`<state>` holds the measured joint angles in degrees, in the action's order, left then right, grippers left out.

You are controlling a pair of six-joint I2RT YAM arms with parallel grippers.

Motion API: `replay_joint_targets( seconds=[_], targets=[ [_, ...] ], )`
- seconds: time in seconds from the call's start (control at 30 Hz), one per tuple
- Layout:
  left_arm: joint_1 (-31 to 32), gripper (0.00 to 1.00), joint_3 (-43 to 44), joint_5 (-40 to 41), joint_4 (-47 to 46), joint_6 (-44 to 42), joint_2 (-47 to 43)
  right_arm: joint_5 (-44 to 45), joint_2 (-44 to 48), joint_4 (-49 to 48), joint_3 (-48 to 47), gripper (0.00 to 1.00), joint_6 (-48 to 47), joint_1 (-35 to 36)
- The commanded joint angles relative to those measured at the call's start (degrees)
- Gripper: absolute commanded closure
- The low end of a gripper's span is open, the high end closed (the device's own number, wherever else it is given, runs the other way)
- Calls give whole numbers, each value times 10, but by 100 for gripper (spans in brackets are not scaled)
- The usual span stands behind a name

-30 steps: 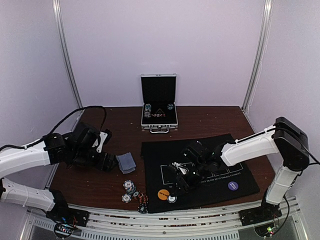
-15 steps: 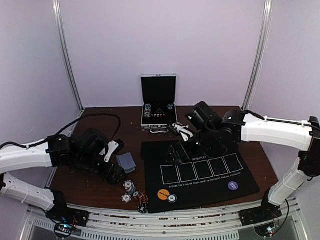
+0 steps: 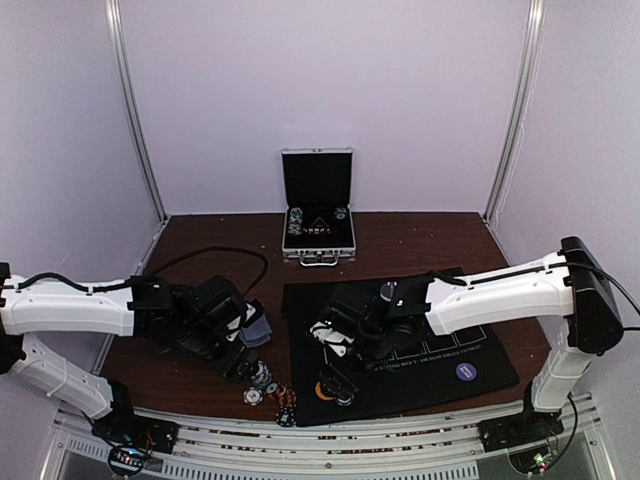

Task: Distribute texas hold em gaming equipment
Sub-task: Pick up the pile of poker chips from the pile of poker chips.

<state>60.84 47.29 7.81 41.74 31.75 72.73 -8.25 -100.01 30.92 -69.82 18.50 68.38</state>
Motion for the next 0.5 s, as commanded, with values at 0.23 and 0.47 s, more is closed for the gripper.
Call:
replay_joint_targets(
  seconds=[0.23,0.47],
  targets=[
    [2,8,-14,-17,-71,14,-3,31,-47,26,-6,40,14,11],
    [2,7,-16,-13,-74,13,2,12,-64,34,-1,39,8,17]
  ],
)
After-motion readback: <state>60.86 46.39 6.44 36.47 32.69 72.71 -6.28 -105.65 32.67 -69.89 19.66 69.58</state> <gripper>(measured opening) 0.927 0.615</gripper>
